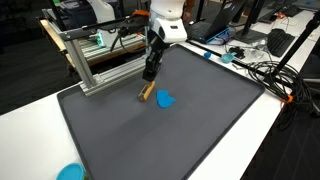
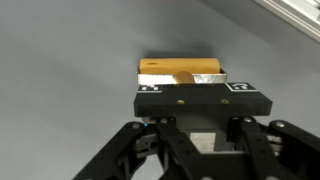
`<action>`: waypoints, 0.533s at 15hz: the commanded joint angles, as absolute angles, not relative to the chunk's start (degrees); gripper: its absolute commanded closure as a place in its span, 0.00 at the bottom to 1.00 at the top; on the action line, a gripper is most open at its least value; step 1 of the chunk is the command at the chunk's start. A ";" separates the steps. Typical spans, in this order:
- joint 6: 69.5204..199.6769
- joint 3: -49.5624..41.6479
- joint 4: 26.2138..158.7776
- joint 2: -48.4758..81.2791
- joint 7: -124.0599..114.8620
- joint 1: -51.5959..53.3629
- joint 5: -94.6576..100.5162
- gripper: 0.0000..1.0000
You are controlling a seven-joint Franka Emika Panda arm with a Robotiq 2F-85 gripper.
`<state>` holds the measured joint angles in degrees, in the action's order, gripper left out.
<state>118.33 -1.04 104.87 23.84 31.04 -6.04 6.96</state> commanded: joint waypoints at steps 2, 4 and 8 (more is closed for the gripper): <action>119.18 -0.12 105.40 24.39 32.60 -8.41 4.44 0.78; 121.96 0.69 108.14 20.46 34.49 -9.90 1.00 0.78; 123.24 1.09 113.18 12.52 36.78 -11.48 -6.62 0.78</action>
